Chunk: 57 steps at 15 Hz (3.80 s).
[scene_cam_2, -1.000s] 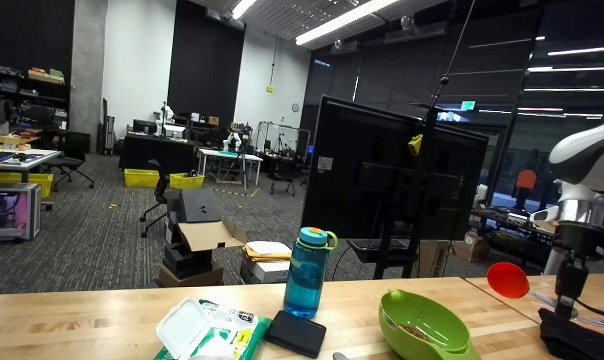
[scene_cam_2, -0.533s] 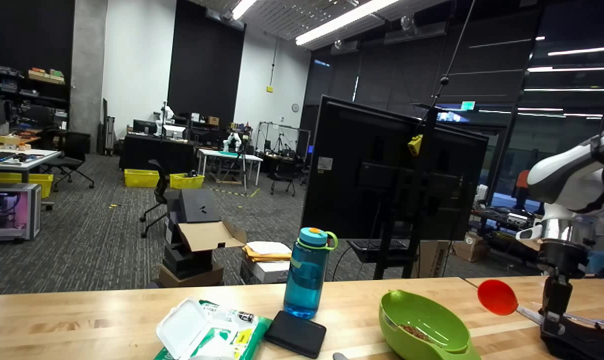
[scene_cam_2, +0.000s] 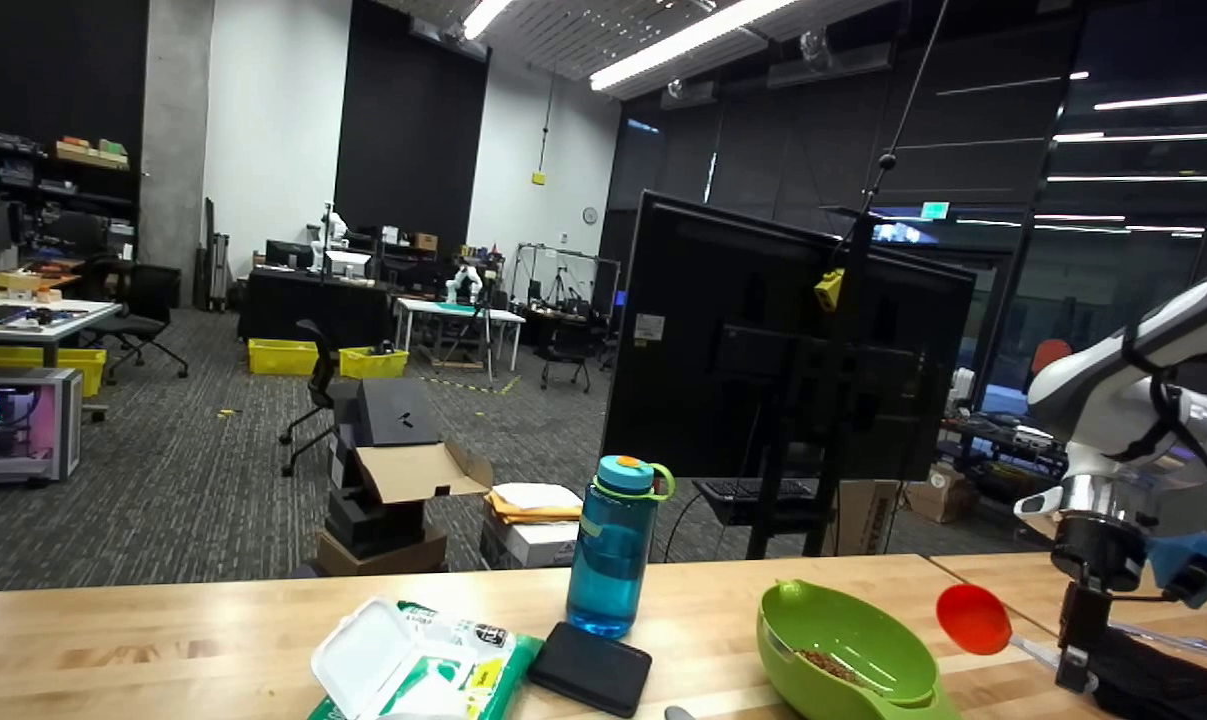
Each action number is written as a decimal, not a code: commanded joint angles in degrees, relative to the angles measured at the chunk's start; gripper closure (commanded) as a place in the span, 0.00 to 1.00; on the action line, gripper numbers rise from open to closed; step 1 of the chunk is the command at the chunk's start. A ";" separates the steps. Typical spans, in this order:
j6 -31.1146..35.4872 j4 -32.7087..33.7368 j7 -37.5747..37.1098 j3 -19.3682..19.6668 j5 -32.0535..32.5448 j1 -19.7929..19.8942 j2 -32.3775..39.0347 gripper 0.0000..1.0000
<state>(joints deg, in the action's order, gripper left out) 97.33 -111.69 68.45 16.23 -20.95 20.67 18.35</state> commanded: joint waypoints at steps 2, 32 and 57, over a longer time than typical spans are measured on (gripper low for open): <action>-4.01 5.44 0.65 -2.16 -2.32 4.03 5.77 0.99; -12.90 3.48 -0.36 -5.84 4.52 0.69 -3.51 0.00; -0.82 -30.13 -25.01 -9.23 24.03 -15.32 -43.53 0.00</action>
<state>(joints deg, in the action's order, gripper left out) 95.48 -137.42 47.41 7.83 2.36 7.35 -19.88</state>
